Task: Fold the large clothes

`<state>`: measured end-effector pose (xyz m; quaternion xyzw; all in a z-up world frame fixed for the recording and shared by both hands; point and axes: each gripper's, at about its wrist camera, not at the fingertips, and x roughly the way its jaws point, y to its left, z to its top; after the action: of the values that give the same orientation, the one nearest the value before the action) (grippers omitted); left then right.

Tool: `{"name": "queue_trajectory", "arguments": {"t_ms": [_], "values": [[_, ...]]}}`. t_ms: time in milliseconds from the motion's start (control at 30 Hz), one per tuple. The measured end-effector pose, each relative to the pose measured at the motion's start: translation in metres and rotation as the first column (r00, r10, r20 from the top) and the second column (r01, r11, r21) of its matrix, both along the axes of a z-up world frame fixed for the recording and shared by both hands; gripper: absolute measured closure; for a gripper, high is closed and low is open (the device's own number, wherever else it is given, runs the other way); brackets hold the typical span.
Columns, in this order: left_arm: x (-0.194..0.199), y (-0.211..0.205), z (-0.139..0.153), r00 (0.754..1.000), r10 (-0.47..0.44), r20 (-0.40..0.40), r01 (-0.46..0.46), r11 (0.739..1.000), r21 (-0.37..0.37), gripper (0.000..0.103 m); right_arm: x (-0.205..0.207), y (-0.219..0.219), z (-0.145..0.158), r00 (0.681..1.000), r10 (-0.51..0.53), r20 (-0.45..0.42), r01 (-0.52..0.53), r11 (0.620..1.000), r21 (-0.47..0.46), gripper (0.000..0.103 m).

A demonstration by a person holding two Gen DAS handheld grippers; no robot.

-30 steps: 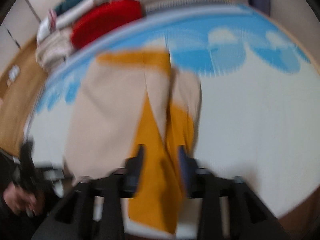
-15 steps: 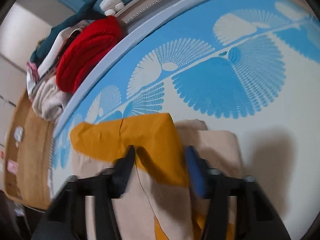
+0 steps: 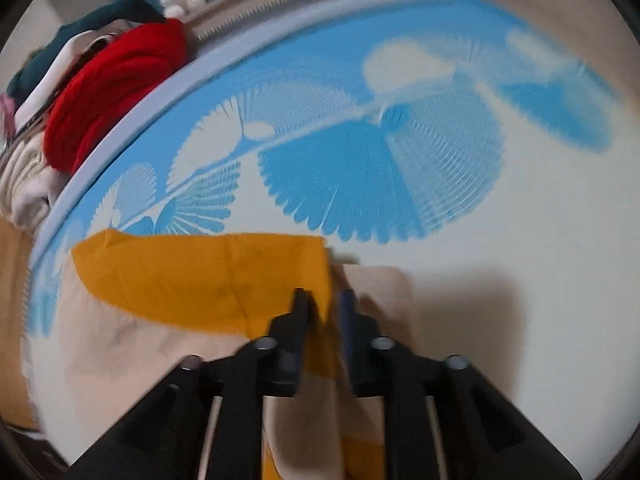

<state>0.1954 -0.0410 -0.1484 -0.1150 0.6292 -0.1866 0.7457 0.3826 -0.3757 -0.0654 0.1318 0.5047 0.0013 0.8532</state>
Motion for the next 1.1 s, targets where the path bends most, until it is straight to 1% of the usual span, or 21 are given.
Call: {"name": "queue_trajectory", "arguments": {"t_ms": [67,100,167,200,233,267,300,333,367,400,467,533,600,667,700,767,900,967,1000,1033,1100], "values": [[-0.001,0.001,0.005,1.000,-0.007,0.011,0.007,1.000,0.005,0.044,-0.024,0.000,0.020,0.997,0.034,0.071,-0.034,0.999,-0.005,0.073],[-0.002,0.002,0.007,1.000,-0.009,0.016,0.009,1.000,0.004,0.045,-0.040,0.005,0.031,0.991,0.090,0.099,-0.092,0.996,0.010,0.069],[-0.004,0.003,0.010,1.000,0.003,0.028,-0.003,1.000,0.005,0.048,-0.063,0.017,0.039,0.972,0.210,0.106,-0.214,0.976,0.029,0.066],[-0.005,0.006,0.013,0.999,0.014,0.037,-0.014,1.000,0.001,0.048,-0.081,0.028,0.037,0.948,0.308,0.082,-0.312,0.949,0.037,0.065],[-0.005,0.009,0.016,0.999,0.025,0.044,-0.025,1.000,-0.006,0.049,-0.093,0.036,0.032,0.930,0.365,0.050,-0.366,0.930,0.027,0.065],[-0.005,0.009,0.018,0.998,0.033,0.048,-0.033,0.999,-0.011,0.049,-0.109,0.047,0.018,0.899,0.437,-0.027,-0.438,0.899,-0.017,0.065],[-0.004,0.009,0.019,0.998,0.040,0.049,-0.039,0.999,-0.016,0.049,-0.121,0.054,0.002,0.872,0.477,-0.111,-0.485,0.872,-0.064,0.065],[0.000,0.011,0.020,0.998,0.043,0.046,-0.042,0.999,-0.020,0.049,-0.134,0.058,-0.019,0.838,0.503,-0.209,-0.531,0.841,-0.105,0.065],[0.000,0.014,0.020,0.999,0.039,0.038,-0.039,0.999,-0.018,0.049,-0.144,0.059,-0.033,0.820,0.513,-0.255,-0.554,0.824,-0.124,0.065],[0.001,0.013,0.019,0.999,0.033,0.033,-0.033,0.999,-0.011,0.049,-0.150,0.054,-0.034,0.825,0.510,-0.243,-0.549,0.826,-0.127,0.065],[0.004,0.019,0.021,0.998,0.045,0.037,-0.045,0.999,-0.008,0.050,-0.147,0.041,-0.025,0.855,0.475,-0.209,-0.497,0.865,-0.068,0.061],[0.011,0.029,0.033,0.993,0.085,0.085,-0.081,0.996,-0.040,0.051,-0.142,0.022,-0.016,0.904,0.395,-0.166,-0.400,0.916,0.003,0.054],[0.020,0.025,0.043,0.985,0.106,0.138,-0.102,0.994,-0.033,0.049,-0.134,0.012,-0.008,0.934,0.336,-0.120,-0.335,0.942,0.032,0.047],[0.033,0.033,0.048,0.977,0.132,0.170,-0.130,0.991,-0.024,0.047,-0.124,0.008,-0.008,0.948,0.300,-0.108,-0.293,0.953,0.075,0.038],[0.040,0.036,0.046,0.976,0.140,0.168,-0.136,0.990,-0.038,0.047,-0.118,0.008,-0.012,0.949,0.289,-0.123,-0.277,0.955,0.105,0.035],[0.055,0.041,0.036,0.979,0.146,0.143,-0.137,0.988,-0.072,0.043,-0.108,0.010,-0.025,0.945,0.279,-0.171,-0.255,0.956,0.147,0.035],[0.087,0.043,0.010,0.981,0.170,0.093,-0.159,0.981,-0.111,0.036,-0.093,0.012,-0.046,0.933,0.260,-0.250,-0.219,0.959,0.181,0.028],[0.101,0.047,-0.005,0.975,0.216,0.046,-0.203,0.961,-0.188,0.030,-0.087,0.012,-0.052,0.932,0.253,-0.261,-0.202,0.958,0.206,0.026],[0.109,0.047,-0.013,0.972,0.233,0.013,-0.223,0.944,-0.243,0.029,-0.084,0.012,-0.056,0.932,0.248,-0.264,-0.194,0.957,0.216,0.026],[0.116,0.048,-0.021,0.969,0.246,-0.016,-0.241,0.929,-0.281,0.025,-0.082,0.010,-0.059,0.933,0.245,-0.264,-0.189,0.957,0.221,0.026],[0.125,0.051,-0.035,0.965,0.257,-0.059,-0.261,0.901,-0.347,0.024,-0.080,0.012,-0.059,0.935,0.241,-0.260,-0.185,0.957,0.221,0.027]]}}
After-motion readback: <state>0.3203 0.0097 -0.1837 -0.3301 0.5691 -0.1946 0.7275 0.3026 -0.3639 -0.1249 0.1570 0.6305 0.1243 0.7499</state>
